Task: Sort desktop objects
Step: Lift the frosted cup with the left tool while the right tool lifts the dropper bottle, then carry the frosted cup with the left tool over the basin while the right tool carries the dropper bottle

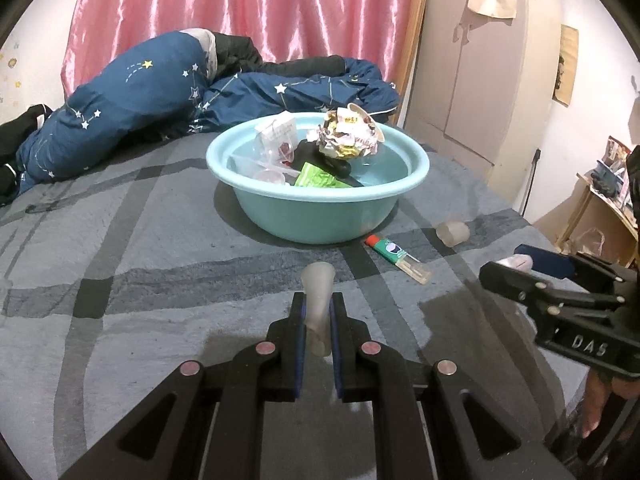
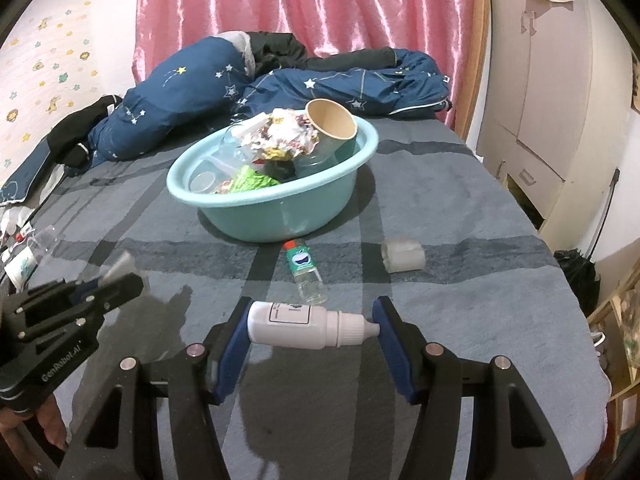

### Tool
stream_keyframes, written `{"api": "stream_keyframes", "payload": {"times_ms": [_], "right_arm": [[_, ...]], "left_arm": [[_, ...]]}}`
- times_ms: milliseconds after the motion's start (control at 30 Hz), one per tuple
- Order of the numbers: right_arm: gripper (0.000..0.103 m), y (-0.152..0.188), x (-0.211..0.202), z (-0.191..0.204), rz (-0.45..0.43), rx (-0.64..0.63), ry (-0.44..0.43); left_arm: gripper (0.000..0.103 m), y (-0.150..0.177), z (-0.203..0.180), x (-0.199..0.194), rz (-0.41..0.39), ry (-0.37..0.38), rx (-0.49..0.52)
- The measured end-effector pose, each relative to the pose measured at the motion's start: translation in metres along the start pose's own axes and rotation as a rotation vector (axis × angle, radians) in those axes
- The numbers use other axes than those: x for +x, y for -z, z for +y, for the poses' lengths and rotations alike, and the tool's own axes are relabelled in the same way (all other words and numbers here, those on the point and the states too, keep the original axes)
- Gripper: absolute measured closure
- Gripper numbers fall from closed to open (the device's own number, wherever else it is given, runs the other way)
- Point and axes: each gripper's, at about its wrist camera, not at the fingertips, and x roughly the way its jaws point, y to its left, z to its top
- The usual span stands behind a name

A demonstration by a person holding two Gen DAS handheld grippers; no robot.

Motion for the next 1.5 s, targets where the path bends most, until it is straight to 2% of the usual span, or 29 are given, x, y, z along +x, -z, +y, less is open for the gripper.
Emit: {"api": "stream_keyframes", "payload": {"times_ms": [267, 667, 1133, 1500], "right_arm": [[0.039, 0.002, -0.008, 0.004, -0.016, -0.008, -0.006], [0.039, -0.013, -0.034, 0.013, -0.047, -0.026, -0.027], [0.039, -0.053, -0.077, 0.020, -0.140, -0.053, -0.043], [0.039, -0.093, -0.083, 0.027, -0.175, -0.068, -0.073]], "left_arm": [[0.092, -0.003, -0.002, -0.012, -0.018, -0.001, 0.003], [0.092, -0.019, -0.010, -0.038, -0.039, -0.004, 0.020], [0.092, -0.052, -0.011, -0.060, -0.075, 0.008, 0.032], [0.091, -0.085, -0.008, -0.063, -0.101, -0.003, 0.059]]}}
